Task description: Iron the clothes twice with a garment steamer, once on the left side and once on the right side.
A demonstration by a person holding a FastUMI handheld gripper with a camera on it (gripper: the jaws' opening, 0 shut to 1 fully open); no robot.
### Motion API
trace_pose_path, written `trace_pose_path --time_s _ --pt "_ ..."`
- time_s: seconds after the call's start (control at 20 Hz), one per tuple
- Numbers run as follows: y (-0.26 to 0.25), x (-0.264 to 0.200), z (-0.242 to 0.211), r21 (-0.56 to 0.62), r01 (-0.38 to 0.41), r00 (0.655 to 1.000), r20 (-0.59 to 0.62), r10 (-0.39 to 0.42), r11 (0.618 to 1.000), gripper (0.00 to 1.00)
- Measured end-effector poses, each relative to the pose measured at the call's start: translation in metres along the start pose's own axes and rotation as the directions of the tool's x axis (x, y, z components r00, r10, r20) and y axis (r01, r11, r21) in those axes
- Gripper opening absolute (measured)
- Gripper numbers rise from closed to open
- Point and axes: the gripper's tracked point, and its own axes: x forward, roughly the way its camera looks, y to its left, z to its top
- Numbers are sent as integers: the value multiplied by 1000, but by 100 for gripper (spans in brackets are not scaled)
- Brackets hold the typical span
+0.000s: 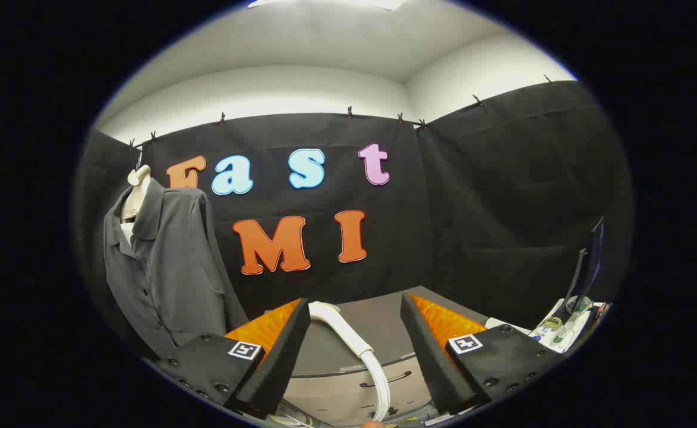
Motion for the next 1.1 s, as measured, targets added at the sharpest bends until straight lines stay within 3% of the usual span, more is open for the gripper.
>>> trace_pose_path --time_s 0.55,1.1 --pt "-22 16 -4 22 -38 999 -4 39 999 98" --pt "-42 0 -10 7 -1 1000 -28 1 1000 98"
